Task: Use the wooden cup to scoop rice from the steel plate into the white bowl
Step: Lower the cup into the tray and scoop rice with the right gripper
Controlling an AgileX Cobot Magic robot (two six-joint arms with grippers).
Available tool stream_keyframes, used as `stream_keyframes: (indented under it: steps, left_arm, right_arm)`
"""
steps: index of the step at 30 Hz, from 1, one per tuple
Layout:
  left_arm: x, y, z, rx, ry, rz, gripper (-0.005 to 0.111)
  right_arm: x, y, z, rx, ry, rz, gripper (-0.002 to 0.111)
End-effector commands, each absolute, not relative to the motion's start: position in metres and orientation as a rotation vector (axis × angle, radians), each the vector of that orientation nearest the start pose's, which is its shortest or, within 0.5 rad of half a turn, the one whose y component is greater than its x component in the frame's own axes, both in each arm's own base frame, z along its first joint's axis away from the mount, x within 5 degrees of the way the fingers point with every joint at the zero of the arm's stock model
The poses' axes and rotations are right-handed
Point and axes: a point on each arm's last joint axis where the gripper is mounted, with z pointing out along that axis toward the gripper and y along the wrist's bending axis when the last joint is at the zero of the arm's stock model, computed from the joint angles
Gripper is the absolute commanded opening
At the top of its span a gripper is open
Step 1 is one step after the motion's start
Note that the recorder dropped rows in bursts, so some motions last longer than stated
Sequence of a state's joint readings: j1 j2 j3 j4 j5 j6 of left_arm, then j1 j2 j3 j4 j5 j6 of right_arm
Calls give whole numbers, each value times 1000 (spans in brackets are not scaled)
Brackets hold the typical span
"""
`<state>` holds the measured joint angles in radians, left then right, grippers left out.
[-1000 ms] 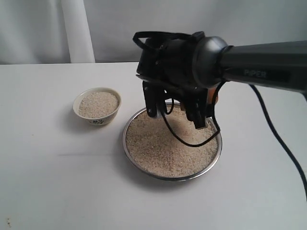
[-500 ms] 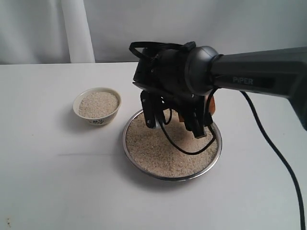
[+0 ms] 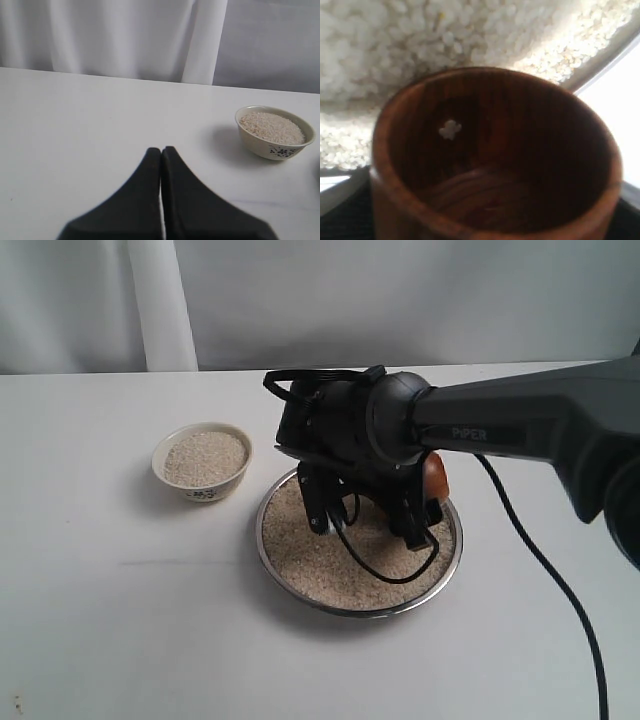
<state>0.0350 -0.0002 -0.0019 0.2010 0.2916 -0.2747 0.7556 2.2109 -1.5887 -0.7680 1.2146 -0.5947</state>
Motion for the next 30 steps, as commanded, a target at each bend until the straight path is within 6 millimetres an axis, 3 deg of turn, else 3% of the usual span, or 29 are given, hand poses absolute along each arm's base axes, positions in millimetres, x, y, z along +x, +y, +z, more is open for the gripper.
stream_keyframes:
  steps: [1, 7, 13, 21, 24, 30]
  left_arm:
    - [54, 7, 188, -144, 1757, 6, 0]
    - [54, 7, 188, -144, 1757, 6, 0]
    - [54, 7, 188, -144, 1757, 6, 0]
    - [54, 7, 188, -144, 1757, 6, 0]
    - [54, 7, 188, -144, 1757, 6, 0]
    - [54, 7, 188, -144, 1757, 6, 0]
  right_arm:
    - [349, 246, 153, -2281, 1997, -1160, 0]
    - [348, 238, 146, -2286, 1949, -1291, 0]
    - [347, 237, 145, -2289, 1960, -1277, 0]
    - [343, 239, 138, -2301, 2026, -1198, 0]
    - [342, 239, 126, -2329, 2033, -1201, 0]
    - [336, 246, 122, -2320, 2090, -1069, 0]
